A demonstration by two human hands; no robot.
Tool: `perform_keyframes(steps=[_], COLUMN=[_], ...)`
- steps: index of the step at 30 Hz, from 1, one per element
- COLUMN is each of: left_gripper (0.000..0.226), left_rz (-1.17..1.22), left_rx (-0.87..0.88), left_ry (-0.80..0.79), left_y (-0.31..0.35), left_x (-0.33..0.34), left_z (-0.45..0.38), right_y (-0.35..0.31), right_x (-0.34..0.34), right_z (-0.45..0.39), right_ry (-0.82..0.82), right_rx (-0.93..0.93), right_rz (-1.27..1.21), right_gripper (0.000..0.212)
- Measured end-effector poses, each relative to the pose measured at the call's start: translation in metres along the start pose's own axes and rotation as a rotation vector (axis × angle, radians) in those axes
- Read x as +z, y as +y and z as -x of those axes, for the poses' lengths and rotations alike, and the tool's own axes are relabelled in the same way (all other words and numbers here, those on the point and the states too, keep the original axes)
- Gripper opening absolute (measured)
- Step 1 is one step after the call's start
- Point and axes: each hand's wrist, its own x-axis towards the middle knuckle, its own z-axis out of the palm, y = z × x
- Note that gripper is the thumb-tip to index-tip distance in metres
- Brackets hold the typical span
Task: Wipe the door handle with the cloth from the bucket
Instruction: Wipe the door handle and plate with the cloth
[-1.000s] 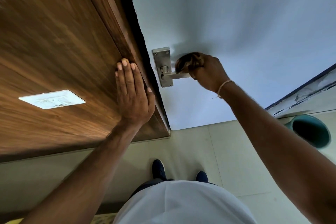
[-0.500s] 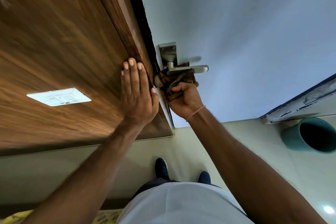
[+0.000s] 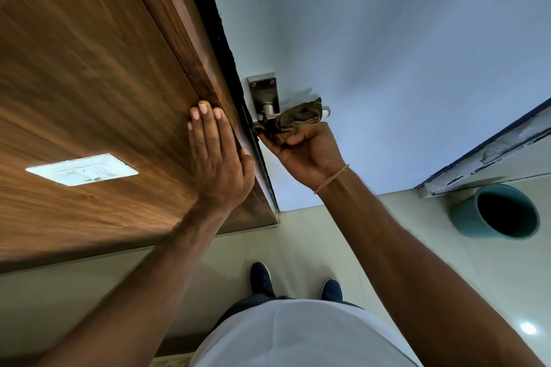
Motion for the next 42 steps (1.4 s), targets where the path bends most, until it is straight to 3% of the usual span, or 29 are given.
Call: perform_keyframes(steps=[2,5,10,16,19,22,26,28,30,35,42], left_gripper=[0.087,0.089,0.087,0.085,0.086,0.086,0.083,0.081,0.080,0.087,0.085], left_rz=[-0.002,0.007,-0.007,0.013,0.014,0.010,0.013,0.020,0.032,0.041,0.026], left_rx=[-0.003,-0.003,0.012,-0.001,-0.018,-0.028,-0.022,-0.019,-0.013,-0.006,-0.004], left_ry=[-0.004,-0.006,-0.008,0.000,-0.005,-0.017,-0.023,-0.018,-0.006,-0.026,-0.055], left_y=[0.001,0.001,-0.002,0.003,0.006,0.007,0.006,0.006,0.005,0.003,0.001], left_x=[0.000,-0.001,-0.004,-0.006,-0.006,-0.006,-0.007,-0.008,-0.008,-0.010,-0.012], left_z=[0.000,0.000,0.001,-0.001,-0.001,-0.001,-0.001,-0.001,-0.001,0.000,0.001], right_y=[0.004,0.010,0.009,-0.037,-0.058,-0.063,-0.053,-0.043,-0.031,0.004,-0.017], right_x=[-0.003,0.002,0.011,-0.005,-0.009,-0.007,-0.004,-0.002,0.002,0.006,-0.020], right_z=[-0.002,-0.009,-0.015,-0.001,0.007,0.011,0.012,0.015,0.016,0.011,0.000], right_ry=[0.045,0.184,0.401,0.511,0.567,0.622,0.723,0.609,0.453,0.196,0.155], right_rx=[-0.002,-0.014,0.000,-0.099,-0.193,-0.387,-0.597,-0.759,-0.850,-0.964,-1.282], right_rz=[0.060,0.242,0.446,0.468,0.607,0.927,1.741,1.996,2.166,2.355,2.425], right_gripper=[0.036,0.017,0.050,0.031,0.025,0.010,0.028,0.026,0.042,0.059,0.041])
